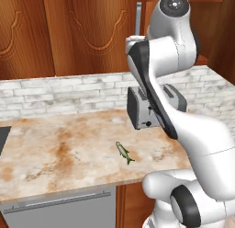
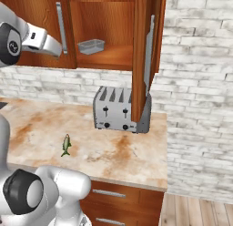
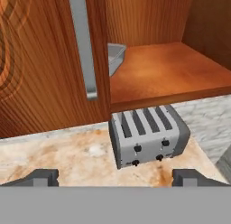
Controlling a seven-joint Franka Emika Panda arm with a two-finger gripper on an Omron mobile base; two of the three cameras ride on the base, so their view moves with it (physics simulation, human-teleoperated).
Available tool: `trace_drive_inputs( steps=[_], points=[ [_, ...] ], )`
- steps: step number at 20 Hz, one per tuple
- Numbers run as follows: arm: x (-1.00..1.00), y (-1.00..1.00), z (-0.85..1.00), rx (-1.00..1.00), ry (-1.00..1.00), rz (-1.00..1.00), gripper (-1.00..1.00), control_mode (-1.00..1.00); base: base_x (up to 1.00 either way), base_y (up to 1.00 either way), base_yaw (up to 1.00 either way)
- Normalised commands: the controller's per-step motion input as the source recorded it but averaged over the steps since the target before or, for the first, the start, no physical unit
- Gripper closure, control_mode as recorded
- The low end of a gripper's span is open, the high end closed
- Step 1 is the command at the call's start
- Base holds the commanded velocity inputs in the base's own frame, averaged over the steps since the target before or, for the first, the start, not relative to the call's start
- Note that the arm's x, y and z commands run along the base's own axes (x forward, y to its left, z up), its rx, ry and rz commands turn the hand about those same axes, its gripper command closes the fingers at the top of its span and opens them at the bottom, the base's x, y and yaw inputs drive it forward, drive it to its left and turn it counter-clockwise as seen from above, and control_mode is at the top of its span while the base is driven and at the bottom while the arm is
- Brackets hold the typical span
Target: Retrieve the tupperware from the cabinet, then place the raw meat into the tupperware to avoid contamination.
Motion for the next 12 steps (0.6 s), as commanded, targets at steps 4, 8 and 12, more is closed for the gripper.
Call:
trace_drive_inputs(
  steps=[4, 8, 12],
  points=[
    [0.32, 0.14, 0.14, 0.04, -0.10, 0.08, -1.00, -1.00, 0.00, 0.00, 0.00],
    [0.31, 0.09, 0.12, 0.02, -0.13, 0.08, -1.00, -1.00, 0.00, 0.00, 0.00],
    [0.26, 0.01, 0.11, 0.00, -0.15, 0.06, -1.00, -1.00, 0.00, 0.00, 0.00]
  ],
)
